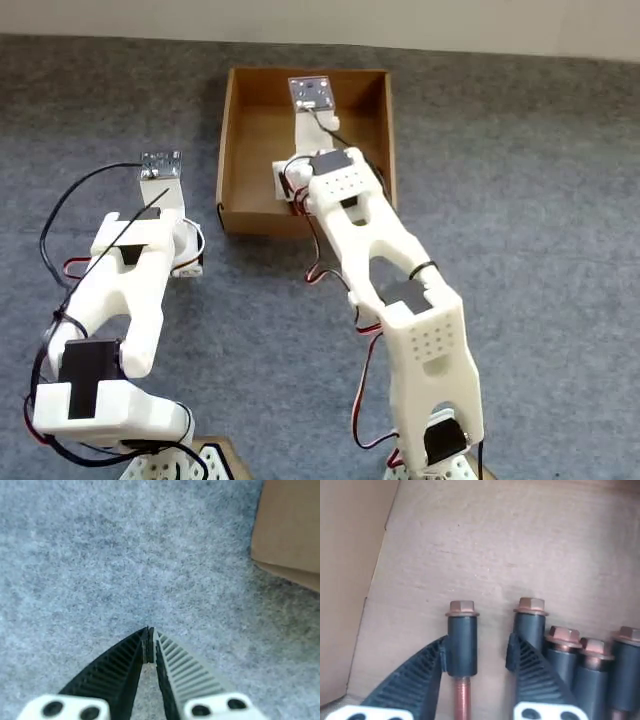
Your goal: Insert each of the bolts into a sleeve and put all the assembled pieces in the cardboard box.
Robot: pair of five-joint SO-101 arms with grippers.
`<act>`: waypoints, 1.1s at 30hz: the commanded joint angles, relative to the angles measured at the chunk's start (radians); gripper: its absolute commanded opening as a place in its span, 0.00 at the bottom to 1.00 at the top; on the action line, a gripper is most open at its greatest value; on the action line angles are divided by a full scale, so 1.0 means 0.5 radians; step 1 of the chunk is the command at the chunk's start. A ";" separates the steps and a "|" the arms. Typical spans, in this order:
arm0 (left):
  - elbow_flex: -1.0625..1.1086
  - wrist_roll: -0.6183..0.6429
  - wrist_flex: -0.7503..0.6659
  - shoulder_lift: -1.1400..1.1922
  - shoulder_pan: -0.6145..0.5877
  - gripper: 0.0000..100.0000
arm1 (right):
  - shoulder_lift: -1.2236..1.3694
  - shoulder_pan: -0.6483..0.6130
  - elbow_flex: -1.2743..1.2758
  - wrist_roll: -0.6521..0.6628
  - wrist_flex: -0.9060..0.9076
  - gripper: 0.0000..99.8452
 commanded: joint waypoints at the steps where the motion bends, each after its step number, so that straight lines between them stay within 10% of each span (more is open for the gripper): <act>1: -0.005 -0.009 -0.031 -0.008 -0.002 0.03 | -0.253 0.063 -0.183 0.015 0.158 0.16; 5: -0.005 -0.009 -0.031 -0.008 -0.002 0.03 | -0.453 0.149 -0.299 0.015 0.318 0.00; 24: 0.038 -0.006 -0.018 -0.051 -0.002 0.03 | -1.180 0.097 -0.302 0.012 0.934 0.01; 33: 0.799 -0.009 -0.442 -0.980 0.002 0.01 | -1.585 -0.035 -0.210 0.012 1.140 0.01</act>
